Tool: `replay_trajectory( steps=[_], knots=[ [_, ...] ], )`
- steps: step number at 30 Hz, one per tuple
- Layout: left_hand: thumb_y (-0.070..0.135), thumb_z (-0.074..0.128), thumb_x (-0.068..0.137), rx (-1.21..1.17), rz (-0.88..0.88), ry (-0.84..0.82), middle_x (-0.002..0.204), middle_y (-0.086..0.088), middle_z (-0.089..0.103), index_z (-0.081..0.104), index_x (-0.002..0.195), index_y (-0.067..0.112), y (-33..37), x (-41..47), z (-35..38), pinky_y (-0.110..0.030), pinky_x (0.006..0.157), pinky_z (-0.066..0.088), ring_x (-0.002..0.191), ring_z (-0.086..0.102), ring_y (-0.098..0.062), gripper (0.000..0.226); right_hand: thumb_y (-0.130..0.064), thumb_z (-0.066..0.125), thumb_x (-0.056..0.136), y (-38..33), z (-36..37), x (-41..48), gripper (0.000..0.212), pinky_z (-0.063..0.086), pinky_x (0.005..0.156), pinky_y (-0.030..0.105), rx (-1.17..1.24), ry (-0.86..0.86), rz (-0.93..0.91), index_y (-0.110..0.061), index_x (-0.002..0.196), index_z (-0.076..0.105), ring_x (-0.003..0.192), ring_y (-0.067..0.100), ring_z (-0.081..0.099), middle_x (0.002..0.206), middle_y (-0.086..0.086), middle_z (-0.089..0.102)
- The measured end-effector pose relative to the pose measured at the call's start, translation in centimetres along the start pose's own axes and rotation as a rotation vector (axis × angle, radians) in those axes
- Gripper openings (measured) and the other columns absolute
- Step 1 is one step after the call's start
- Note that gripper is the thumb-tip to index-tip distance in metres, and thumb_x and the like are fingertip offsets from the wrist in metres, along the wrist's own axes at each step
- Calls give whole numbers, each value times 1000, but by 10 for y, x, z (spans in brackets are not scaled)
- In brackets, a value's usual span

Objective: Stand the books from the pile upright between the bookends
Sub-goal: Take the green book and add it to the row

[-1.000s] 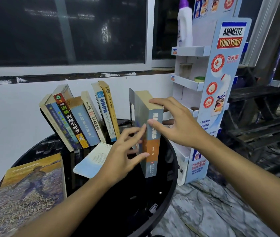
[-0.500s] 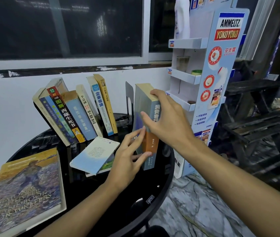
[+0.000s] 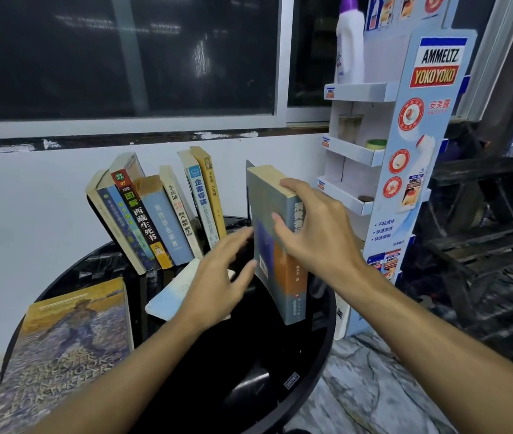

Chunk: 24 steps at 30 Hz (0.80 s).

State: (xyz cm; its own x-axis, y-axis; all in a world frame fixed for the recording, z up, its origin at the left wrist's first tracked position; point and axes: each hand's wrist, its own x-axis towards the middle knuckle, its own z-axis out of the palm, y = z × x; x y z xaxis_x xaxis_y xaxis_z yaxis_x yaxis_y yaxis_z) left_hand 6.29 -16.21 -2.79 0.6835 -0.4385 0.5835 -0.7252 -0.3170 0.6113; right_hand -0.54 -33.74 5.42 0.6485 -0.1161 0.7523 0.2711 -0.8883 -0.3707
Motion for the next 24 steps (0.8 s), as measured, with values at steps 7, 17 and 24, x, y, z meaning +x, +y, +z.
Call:
replay_trajectory(
  steps=[7, 17, 24],
  knots=[
    [27, 69, 96, 455, -16, 71, 166, 3, 27, 27, 160, 22, -14, 71, -64, -36, 124, 22, 152, 26, -15, 78, -30, 70, 91, -6, 1, 9, 51, 57, 81, 34, -17, -10, -17, -20, 138, 54, 98, 22, 67, 123, 4, 69],
    [36, 81, 84, 699, -91, -69, 170, -2, 15, 19, 162, 19, -10, 142, -96, -53, 122, 31, 155, 23, -26, 101, -32, 67, 92, -11, 16, 38, 47, 55, 76, 33, -19, -35, -51, -21, 136, 53, 96, 23, 66, 118, 5, 70],
    [30, 84, 81, 726, -112, -111, 144, -5, 51, 45, 137, 19, -19, 163, -97, -46, 105, 49, 131, 52, -28, 70, -31, 66, 93, -9, 31, 67, 44, 56, 77, 37, -8, -25, -77, -20, 133, 53, 97, 25, 65, 117, 6, 69]
  ],
)
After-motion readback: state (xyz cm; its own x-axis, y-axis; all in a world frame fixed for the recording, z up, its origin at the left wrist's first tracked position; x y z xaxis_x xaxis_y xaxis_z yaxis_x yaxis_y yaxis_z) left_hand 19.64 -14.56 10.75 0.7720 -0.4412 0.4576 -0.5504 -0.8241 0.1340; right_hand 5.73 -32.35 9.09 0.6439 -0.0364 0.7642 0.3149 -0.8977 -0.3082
